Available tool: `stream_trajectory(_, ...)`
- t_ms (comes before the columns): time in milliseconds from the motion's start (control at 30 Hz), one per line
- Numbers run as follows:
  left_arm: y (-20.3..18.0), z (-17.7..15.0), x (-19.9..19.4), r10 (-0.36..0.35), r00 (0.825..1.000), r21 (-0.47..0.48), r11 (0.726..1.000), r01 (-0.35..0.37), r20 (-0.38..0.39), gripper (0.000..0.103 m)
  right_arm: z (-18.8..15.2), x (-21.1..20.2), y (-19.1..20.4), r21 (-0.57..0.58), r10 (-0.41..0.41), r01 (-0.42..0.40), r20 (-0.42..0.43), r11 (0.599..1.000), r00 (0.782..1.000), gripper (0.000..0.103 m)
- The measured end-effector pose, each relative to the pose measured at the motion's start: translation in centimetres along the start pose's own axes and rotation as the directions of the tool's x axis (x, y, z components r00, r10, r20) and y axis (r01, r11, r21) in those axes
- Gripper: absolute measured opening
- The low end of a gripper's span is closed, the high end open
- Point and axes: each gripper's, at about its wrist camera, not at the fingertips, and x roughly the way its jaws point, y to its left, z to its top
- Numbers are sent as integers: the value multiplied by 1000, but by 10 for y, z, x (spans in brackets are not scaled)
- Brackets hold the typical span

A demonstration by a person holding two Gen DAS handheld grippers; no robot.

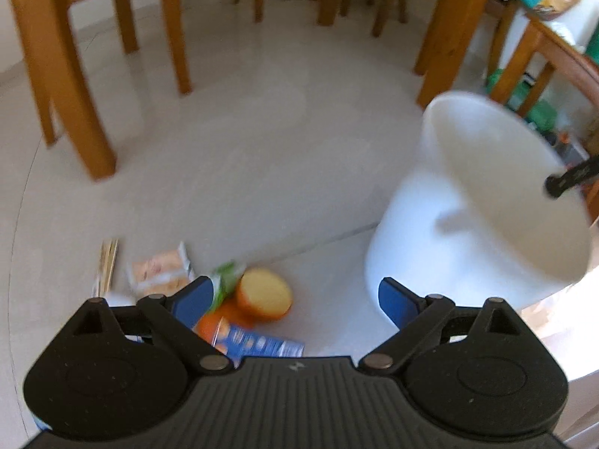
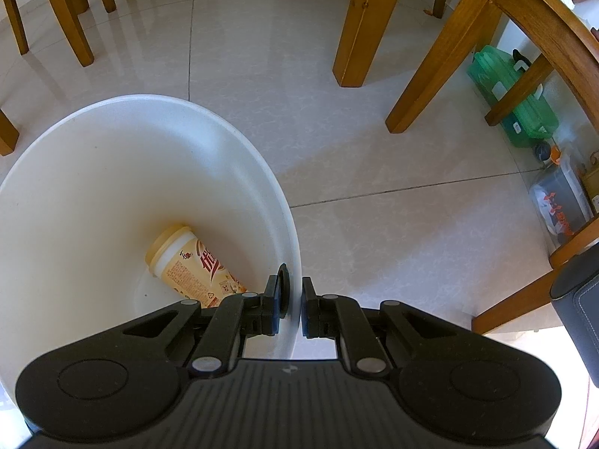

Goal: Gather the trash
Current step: 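Lower the left gripper onto the clear plastic bag and close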

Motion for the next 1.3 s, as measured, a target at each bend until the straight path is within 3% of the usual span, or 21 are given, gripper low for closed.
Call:
stream_trajectory(200, 28, -59, 38, 25, 999, -54, 998, -27, -46, 95, -1, -1, 1, -6, -4, 4, 3, 1000, 1000, 13)
stream_trajectory(467, 34, -106, 85, 136, 988, 15, 991, -135, -69, 94, -2, -1, 3, -13, -12, 13, 8, 1000, 1000, 14)
stream_trajectory(600, 34, -114, 106, 174, 982, 22, 985, -172, -73, 94, -1, -1, 4, -13, -15, 15, 9, 1000, 1000, 14)
stream_trajectory(867, 28, -125, 144, 288, 955, 164, 948, -274, -69, 86, 0, -1, 3, -12, -16, 16, 8, 1000, 1000, 14)
stream_trajectory(1167, 33, -122, 164, 309, 948, 207, 935, -289, -71, 82, -1, 1, 4, -21, -23, 24, 9, 999, 1000, 15)
stream_trajectory(1300, 41, -119, 161, 287, 955, 151, 950, -274, -72, 75, -1, 1, 4, -17, -24, 24, 9, 1000, 1000, 15)
